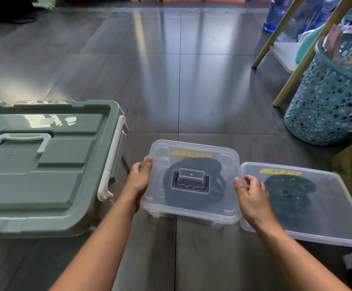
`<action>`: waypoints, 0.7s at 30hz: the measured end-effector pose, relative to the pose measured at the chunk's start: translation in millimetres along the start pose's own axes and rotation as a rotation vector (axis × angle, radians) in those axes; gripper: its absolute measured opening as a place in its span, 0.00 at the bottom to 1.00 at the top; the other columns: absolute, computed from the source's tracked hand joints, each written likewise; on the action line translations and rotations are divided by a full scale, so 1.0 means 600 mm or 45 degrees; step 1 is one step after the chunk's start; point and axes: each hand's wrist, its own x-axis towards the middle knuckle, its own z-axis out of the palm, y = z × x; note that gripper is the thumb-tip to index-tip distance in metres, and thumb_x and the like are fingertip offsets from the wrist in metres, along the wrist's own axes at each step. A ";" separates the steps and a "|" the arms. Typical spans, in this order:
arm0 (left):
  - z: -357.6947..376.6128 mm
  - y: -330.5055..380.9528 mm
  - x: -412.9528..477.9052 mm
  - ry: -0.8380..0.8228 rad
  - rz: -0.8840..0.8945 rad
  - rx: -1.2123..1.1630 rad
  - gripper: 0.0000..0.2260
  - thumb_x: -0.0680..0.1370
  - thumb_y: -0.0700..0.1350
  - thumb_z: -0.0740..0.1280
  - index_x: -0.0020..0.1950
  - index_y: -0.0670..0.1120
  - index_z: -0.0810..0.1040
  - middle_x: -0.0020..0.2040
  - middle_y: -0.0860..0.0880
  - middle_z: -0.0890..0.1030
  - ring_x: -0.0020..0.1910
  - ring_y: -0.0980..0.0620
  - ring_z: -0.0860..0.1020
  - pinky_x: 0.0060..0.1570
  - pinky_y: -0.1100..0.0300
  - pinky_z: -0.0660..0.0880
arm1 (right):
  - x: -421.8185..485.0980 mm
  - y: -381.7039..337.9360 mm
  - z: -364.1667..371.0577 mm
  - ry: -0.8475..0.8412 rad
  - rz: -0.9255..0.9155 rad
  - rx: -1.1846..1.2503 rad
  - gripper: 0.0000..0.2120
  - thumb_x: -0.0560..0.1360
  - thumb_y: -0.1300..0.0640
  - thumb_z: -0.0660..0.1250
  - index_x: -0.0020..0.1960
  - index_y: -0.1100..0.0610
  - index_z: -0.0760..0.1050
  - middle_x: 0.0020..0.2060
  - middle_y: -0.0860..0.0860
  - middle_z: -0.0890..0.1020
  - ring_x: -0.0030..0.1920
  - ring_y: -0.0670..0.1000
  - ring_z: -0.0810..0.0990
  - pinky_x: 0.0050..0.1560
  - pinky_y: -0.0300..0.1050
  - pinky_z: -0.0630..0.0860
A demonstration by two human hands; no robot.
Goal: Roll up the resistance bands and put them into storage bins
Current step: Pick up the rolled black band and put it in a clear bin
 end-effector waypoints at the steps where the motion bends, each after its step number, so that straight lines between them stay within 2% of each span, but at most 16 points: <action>1: 0.000 0.005 0.004 -0.061 -0.057 -0.043 0.22 0.78 0.58 0.59 0.57 0.40 0.74 0.52 0.42 0.80 0.47 0.47 0.77 0.46 0.54 0.75 | 0.005 -0.001 0.003 0.003 -0.019 -0.043 0.22 0.79 0.50 0.56 0.68 0.61 0.65 0.66 0.60 0.66 0.68 0.59 0.61 0.69 0.49 0.57; 4: -0.007 0.008 0.002 -0.116 -0.139 -0.103 0.18 0.77 0.57 0.62 0.47 0.41 0.77 0.45 0.44 0.81 0.41 0.48 0.79 0.42 0.56 0.76 | 0.018 0.002 0.014 0.045 -0.079 -0.144 0.21 0.79 0.49 0.52 0.69 0.58 0.64 0.68 0.58 0.65 0.69 0.58 0.58 0.67 0.46 0.53; 8: -0.019 -0.003 0.010 0.161 0.090 0.062 0.16 0.74 0.52 0.69 0.52 0.41 0.74 0.52 0.38 0.79 0.46 0.44 0.78 0.50 0.48 0.76 | 0.027 -0.003 0.023 0.062 -0.118 -0.234 0.22 0.79 0.49 0.52 0.69 0.58 0.65 0.68 0.59 0.66 0.68 0.59 0.59 0.66 0.45 0.52; 12: -0.021 0.002 0.004 0.167 0.175 0.191 0.23 0.68 0.51 0.74 0.57 0.44 0.69 0.55 0.43 0.77 0.52 0.43 0.77 0.54 0.45 0.75 | 0.016 -0.015 0.032 0.052 -0.178 -0.209 0.21 0.79 0.50 0.53 0.68 0.59 0.65 0.67 0.58 0.66 0.68 0.58 0.60 0.66 0.45 0.53; 15: -0.021 0.006 0.001 0.190 0.238 0.192 0.20 0.73 0.44 0.71 0.60 0.42 0.67 0.53 0.45 0.74 0.51 0.47 0.74 0.54 0.51 0.73 | 0.021 -0.018 0.040 -0.033 -0.136 0.063 0.20 0.80 0.51 0.54 0.68 0.59 0.62 0.66 0.58 0.68 0.66 0.57 0.65 0.65 0.47 0.60; 18: -0.019 0.006 -0.006 0.200 0.307 0.132 0.19 0.74 0.41 0.70 0.61 0.40 0.68 0.52 0.46 0.73 0.49 0.50 0.73 0.48 0.57 0.69 | 0.025 -0.013 0.045 -0.245 0.161 0.491 0.31 0.77 0.42 0.57 0.73 0.56 0.54 0.69 0.55 0.66 0.66 0.57 0.69 0.66 0.53 0.65; 20: -0.018 0.003 -0.009 0.215 0.351 0.106 0.18 0.73 0.40 0.70 0.60 0.40 0.69 0.51 0.45 0.75 0.49 0.50 0.73 0.47 0.60 0.68 | 0.031 -0.002 0.046 -0.452 0.350 0.727 0.41 0.67 0.30 0.62 0.68 0.58 0.65 0.65 0.55 0.74 0.60 0.57 0.76 0.61 0.59 0.72; 21: -0.018 0.002 -0.010 0.224 0.376 0.100 0.18 0.73 0.40 0.70 0.60 0.39 0.70 0.51 0.45 0.75 0.49 0.50 0.73 0.47 0.60 0.68 | 0.029 -0.004 0.042 -0.509 0.384 0.742 0.42 0.62 0.27 0.62 0.63 0.58 0.71 0.59 0.55 0.78 0.55 0.56 0.79 0.58 0.59 0.75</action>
